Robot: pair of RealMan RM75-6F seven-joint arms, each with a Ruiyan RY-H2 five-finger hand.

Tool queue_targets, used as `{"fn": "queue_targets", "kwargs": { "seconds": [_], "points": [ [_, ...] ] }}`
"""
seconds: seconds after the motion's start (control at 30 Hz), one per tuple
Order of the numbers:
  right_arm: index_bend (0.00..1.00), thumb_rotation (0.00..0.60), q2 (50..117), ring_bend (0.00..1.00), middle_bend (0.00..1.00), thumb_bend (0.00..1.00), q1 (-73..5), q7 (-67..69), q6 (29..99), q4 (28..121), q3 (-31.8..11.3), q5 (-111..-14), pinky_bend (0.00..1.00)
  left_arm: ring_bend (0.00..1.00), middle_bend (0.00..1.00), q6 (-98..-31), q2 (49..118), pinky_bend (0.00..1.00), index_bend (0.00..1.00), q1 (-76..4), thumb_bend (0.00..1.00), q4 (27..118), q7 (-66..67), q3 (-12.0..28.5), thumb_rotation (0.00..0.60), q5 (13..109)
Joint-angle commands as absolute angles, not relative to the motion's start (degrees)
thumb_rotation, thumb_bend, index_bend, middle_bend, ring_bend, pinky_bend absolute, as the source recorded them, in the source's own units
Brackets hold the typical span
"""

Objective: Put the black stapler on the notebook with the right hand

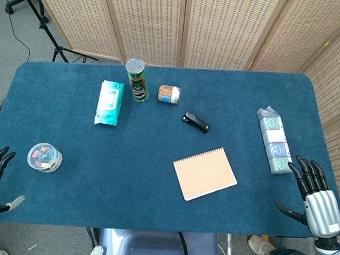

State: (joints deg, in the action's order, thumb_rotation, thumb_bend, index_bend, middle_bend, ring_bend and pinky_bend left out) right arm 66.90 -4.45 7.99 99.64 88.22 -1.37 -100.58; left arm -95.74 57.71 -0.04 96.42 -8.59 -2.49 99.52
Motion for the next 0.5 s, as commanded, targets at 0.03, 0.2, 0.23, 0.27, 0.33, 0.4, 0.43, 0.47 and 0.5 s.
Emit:
{"fn": "queue_targets", "kwargs": {
  "seconds": [0.03,0.2,0.23,0.27,0.33,0.4,0.43,0.47,0.5],
  "points": [
    [0.01,0.6,66.88,0.0,0.0,0.0,-4.56,7.59,98.91,88.17,-1.28,-100.51,0.0,0.0,0.0,-95.51,57.76,0.0,0.0,-0.06,0.0,96.52,-8.37,-2.5,0.6,99.34],
    [0.01,0.6,67.36,0.0,0.0,0.0,-6.01,8.5,95.42,88.68,-1.34,-99.5,0.0,0.0,0.0,-96.13,57.72,0.0,0.0,-0.02,0.0,96.36,-8.95,-2.28,0.6,99.51],
    [0.01,0.6,67.54,0.0,0.0,0.0,-7.22,9.0,92.86,89.11,-1.72,-98.33,0.0,0.0,0.0,-96.08,57.86,0.0,0.0,-0.14,0.0,96.24,-9.01,-1.99,0.6,99.12],
    [0.01,0.6,67.36,0.0,0.0,0.0,-8.92,8.69,89.46,89.98,-2.45,-96.74,0.0,0.0,0.0,-95.55,57.92,0.0,0.0,-0.39,0.0,96.25,-9.01,-1.82,0.6,98.65],
    [0.01,0.6,67.11,0.0,0.0,0.0,-11.78,7.7,84.82,91.59,-3.94,-94.88,0.0,0.0,0.0,-94.62,57.89,0.0,0.0,-0.8,0.0,96.41,-8.95,-1.69,0.6,98.13],
    [0.01,0.6,67.05,0.0,0.0,0.0,-14.79,6.41,79.98,93.03,-5.69,-92.41,0.0,0.0,0.0,-93.93,57.84,0.0,0.0,-1.09,0.0,96.68,-8.65,-1.53,0.6,97.58],
    [0.01,0.6,67.22,0.0,0.0,0.0,-16.51,5.37,77.34,93.62,-6.8,-90.86,0.0,0.0,0.0,-93.66,57.84,0.0,0.0,-1.22,0.0,96.84,-8.49,-1.42,0.6,97.3],
    [0.01,0.6,67.42,0.0,0.0,0.0,-17.69,4.51,75.58,93.94,-7.59,-89.73,0.0,0.0,0.0,-93.53,57.85,0.0,0.0,-1.29,0.0,96.93,-8.37,-1.32,0.6,97.11],
    [0.01,0.6,68.28,0.0,0.0,0.0,-20.52,2.06,71.85,94.28,-9.58,-87.2,0.0,0.0,0.0,-93.19,58.01,0.0,0.0,-1.47,0.0,97.05,-7.97,-1.02,0.6,96.52]
  ]
}}
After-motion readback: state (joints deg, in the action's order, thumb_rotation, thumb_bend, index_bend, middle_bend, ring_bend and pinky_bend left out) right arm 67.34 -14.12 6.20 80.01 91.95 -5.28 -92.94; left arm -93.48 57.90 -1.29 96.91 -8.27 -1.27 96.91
